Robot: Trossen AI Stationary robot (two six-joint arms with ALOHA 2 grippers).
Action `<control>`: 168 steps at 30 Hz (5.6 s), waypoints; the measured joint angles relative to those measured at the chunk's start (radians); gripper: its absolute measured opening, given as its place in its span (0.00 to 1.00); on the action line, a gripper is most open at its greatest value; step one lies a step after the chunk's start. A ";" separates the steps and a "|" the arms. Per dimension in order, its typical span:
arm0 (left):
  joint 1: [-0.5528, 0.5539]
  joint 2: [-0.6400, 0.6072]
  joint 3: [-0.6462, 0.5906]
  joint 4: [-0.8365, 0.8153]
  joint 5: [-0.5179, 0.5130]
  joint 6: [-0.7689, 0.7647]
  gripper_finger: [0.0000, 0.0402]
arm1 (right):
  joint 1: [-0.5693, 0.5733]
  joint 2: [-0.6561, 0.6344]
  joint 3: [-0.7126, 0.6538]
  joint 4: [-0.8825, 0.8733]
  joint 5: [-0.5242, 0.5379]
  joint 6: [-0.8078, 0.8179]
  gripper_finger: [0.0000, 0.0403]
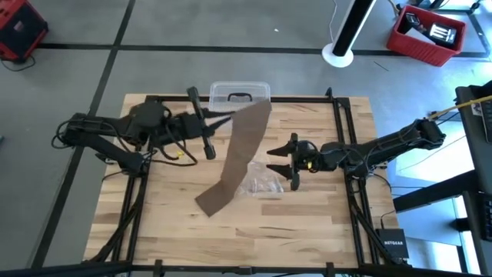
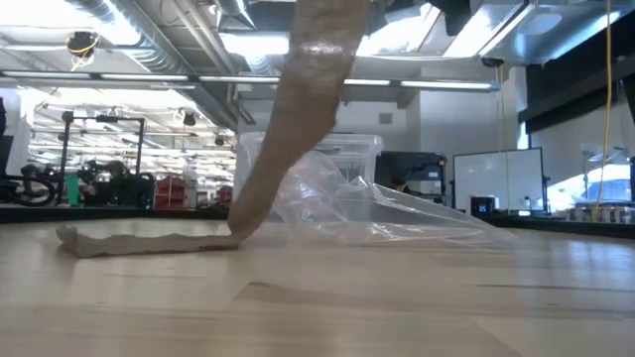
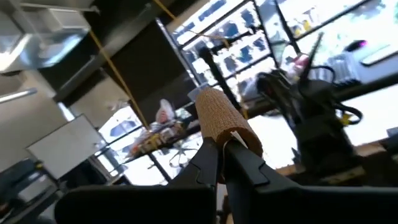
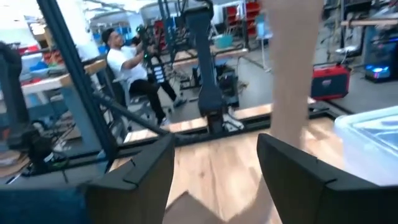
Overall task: Roll bandage
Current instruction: Roll the brown bandage
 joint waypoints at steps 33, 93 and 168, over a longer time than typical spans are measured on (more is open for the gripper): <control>-0.034 0.098 0.001 -0.244 0.099 -0.129 0.00 | 0.000 -0.153 0.062 -0.111 -0.043 -0.381 0.58; -0.107 0.058 0.001 -0.100 -0.109 0.073 0.03 | -0.077 0.271 -0.152 0.237 0.116 0.014 0.58; 0.062 -0.132 -0.249 -0.502 -0.320 -0.700 0.02 | 0.177 0.086 0.676 -0.865 0.135 -0.461 0.01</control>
